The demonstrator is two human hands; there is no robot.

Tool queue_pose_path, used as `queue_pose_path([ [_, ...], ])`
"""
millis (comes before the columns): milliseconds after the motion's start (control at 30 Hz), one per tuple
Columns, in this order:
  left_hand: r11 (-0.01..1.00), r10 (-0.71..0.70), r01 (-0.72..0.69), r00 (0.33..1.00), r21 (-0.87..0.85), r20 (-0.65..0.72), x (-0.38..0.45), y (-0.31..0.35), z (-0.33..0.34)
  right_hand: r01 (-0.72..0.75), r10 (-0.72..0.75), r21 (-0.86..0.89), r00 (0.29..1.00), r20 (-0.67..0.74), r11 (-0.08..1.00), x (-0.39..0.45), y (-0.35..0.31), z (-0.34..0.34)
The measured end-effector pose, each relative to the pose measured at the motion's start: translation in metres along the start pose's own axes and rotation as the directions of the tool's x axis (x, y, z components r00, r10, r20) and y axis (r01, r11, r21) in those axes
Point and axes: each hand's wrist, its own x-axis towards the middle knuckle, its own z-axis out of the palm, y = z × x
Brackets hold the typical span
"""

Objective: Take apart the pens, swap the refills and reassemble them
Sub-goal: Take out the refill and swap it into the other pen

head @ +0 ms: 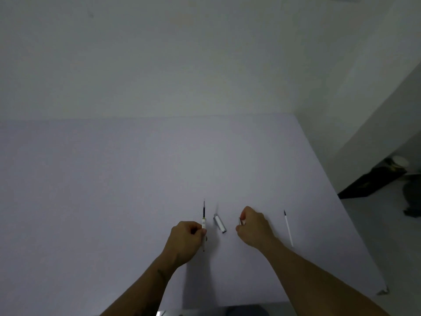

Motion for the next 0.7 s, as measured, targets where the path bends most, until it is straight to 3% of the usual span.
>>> queue_pose_path([
  [167, 1.000, -0.022, 0.022, 1.000, 0.014, 0.019, 0.001, -0.005, 0.004, 0.056, -0.057, -0.042, 0.998, -0.023, 0.998, -0.001, -0.002, 0.004],
  [333, 1.000, -0.018, 0.017, 1.000, 0.024, 0.018, -0.003, -0.009, 0.002, 0.091, -0.088, 0.024, 0.991, -0.100, 0.996, -0.008, -0.010, 0.001],
  [467, 1.000, 0.008, -0.008, 1.000, 0.025, 0.018, -0.009, -0.009, 0.002, 0.067, -0.063, 0.264, 0.998, -0.025, 0.962, -0.020, -0.036, 0.002],
  [567, 0.998, 0.052, -0.053, 0.998, 0.035, 0.029, -0.014, -0.007, 0.001, -0.002, -0.048, 0.473, 0.994, 0.094, 0.881, -0.031, -0.058, 0.005],
  [700, 0.992, 0.116, -0.118, 0.992, 0.040, 0.053, -0.019, -0.004, -0.005, -0.081, -0.027, 0.619, 0.986, 0.164, 0.781, -0.045, -0.077, 0.005],
])
